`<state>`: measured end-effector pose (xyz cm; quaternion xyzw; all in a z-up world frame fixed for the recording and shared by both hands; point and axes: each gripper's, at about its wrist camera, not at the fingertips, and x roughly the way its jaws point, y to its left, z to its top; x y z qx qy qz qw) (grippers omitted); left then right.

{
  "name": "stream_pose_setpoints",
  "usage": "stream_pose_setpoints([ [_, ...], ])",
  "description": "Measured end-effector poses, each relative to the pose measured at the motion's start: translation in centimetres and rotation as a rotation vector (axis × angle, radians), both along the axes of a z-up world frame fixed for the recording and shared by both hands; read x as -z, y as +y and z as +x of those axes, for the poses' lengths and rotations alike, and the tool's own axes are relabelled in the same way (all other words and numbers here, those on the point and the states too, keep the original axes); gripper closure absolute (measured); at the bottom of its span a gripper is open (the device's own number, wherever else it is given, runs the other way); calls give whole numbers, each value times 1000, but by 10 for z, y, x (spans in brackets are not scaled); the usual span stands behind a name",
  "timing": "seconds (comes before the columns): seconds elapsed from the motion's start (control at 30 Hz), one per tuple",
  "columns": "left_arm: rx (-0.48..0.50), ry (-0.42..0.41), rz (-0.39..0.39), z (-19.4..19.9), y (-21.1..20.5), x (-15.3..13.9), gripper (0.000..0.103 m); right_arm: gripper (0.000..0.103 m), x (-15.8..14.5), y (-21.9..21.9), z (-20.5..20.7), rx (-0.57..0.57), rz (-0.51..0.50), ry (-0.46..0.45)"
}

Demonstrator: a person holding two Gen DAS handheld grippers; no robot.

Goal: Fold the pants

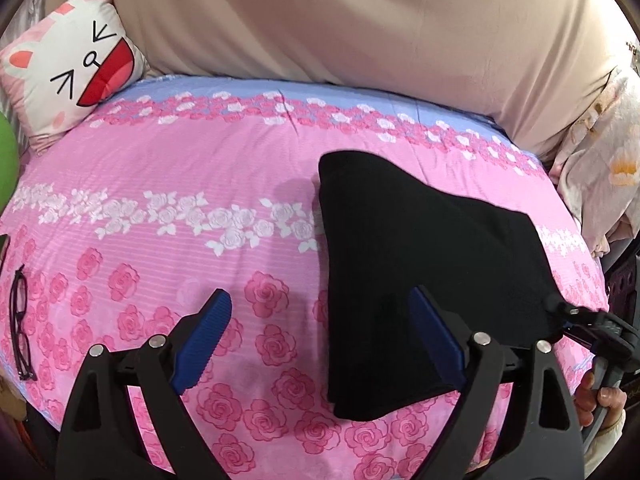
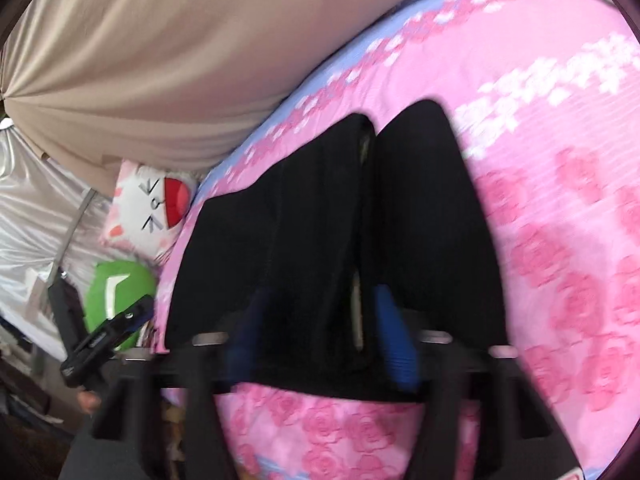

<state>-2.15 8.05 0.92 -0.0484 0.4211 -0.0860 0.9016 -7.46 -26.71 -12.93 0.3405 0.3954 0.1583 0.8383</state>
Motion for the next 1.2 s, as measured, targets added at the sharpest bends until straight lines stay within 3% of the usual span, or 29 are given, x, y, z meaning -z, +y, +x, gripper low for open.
stream_pose_setpoints([
  [0.07,-3,10,-3,1,0,4,15,85,-1,12,11,-42,35,-1],
  [0.13,-13,6,-8,2,3,2,15,86,-21,31,23,-94,54,-39],
  [0.17,-22,3,-8,2,5,0,15,86,-36,40,26,-119,52,-77],
  [0.3,-57,-45,-13,-5,21,-18,15,87,-147,75,15,-188,-57,-372],
  [0.37,-62,-60,-15,-9,25,-23,14,87,-168,74,3,-174,-122,-432],
  [0.4,-61,-60,-17,-9,25,-23,14,87,-169,69,-3,-150,-167,-437],
  [0.47,-50,-47,-29,-9,24,-19,14,86,-143,49,-8,-55,-267,-340],
  [0.57,-29,-19,-30,-4,16,-9,14,84,-47,8,-5,51,-328,-16],
  [0.6,-21,-10,-29,-2,12,-6,14,85,-23,-3,-8,90,-331,40],
  [0.67,-6,11,-16,2,2,-1,14,82,-27,-15,-19,132,-240,5],
  [0.7,2,13,-18,2,-2,0,14,73,-37,-15,-22,160,-270,-5],
  [0.77,23,7,-24,0,-9,-1,14,72,-76,-1,-28,226,-402,-102],
  [0.87,46,1,-17,-4,-17,-1,14,72,-114,29,-19,95,-351,-222],
  [1.0,39,14,-5,-5,-16,3,14,78,-133,107,42,-178,-273,-264],
  [1.07,33,16,11,-7,-13,4,14,78,-131,145,75,-283,-273,-251],
  [1.17,25,21,22,-11,-4,7,14,78,-104,196,138,-383,-280,-171],
  [1.2,21,21,21,-12,1,8,14,88,-79,208,164,-408,-315,-111],
])
